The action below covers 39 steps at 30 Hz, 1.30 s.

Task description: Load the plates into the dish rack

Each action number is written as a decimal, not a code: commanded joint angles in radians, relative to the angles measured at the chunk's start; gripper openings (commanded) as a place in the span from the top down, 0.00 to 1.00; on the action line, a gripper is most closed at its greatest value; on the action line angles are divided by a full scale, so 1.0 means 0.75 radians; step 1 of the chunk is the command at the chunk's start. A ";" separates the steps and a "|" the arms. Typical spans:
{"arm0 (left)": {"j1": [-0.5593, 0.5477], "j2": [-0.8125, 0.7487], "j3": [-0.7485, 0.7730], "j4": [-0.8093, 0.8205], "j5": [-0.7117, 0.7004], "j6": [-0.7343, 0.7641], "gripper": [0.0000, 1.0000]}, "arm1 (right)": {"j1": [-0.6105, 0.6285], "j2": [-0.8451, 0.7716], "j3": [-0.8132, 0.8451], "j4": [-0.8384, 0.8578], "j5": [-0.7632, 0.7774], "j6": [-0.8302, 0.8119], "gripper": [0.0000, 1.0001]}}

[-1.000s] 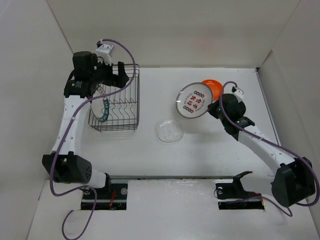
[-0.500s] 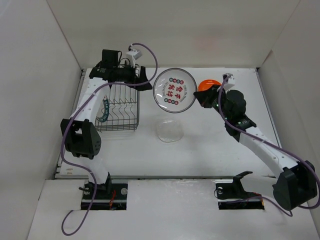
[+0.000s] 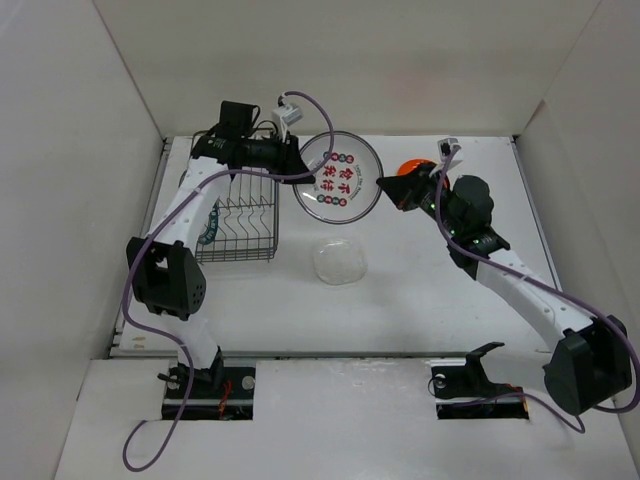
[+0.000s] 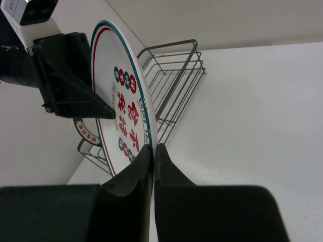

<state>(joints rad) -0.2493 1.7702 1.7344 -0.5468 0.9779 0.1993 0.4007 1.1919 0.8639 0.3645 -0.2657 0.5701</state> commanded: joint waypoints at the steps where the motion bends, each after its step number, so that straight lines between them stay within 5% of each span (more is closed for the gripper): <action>1: 0.005 -0.071 -0.016 0.005 0.066 0.035 0.87 | 0.010 0.012 0.065 0.216 -0.073 0.038 1.00; 4: 0.005 -0.131 -0.052 0.072 0.022 -0.014 1.00 | 0.022 0.037 0.094 0.216 -0.073 0.038 1.00; 5: 0.005 -0.153 -0.075 0.099 0.005 -0.045 1.00 | 0.034 0.037 0.094 0.216 -0.073 0.038 0.80; 6: 0.005 -0.182 -0.099 0.132 -0.017 -0.073 1.00 | 0.034 0.053 0.106 0.201 -0.073 0.038 0.46; 8: 0.031 -0.290 -0.189 0.227 -0.121 -0.155 1.00 | 0.047 0.072 0.145 0.126 -0.027 0.038 0.00; 14: 0.099 -0.583 -0.347 0.316 -0.636 -0.227 1.00 | 0.085 0.114 0.210 -0.117 0.209 -0.050 0.00; 18: 0.099 -0.722 -0.388 0.275 -1.304 -0.211 1.00 | 0.098 0.141 0.241 -0.232 0.328 -0.079 0.00; 22: 0.111 -0.781 -0.406 0.204 -1.652 -0.168 1.00 | 0.098 0.157 0.266 -0.298 0.368 -0.079 0.00; 30: 0.111 -0.787 -0.551 0.222 -2.015 -0.123 1.00 | 0.086 0.172 0.278 -0.310 0.354 -0.079 0.00; 39: 0.111 -0.685 -0.619 0.298 -2.108 -0.094 1.00 | 0.059 0.145 0.266 -0.322 0.342 -0.079 0.00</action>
<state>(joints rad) -0.1677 1.2675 1.2736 -0.4343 -0.5293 0.1226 0.4591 1.3319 1.0206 0.1101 -0.0143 0.5266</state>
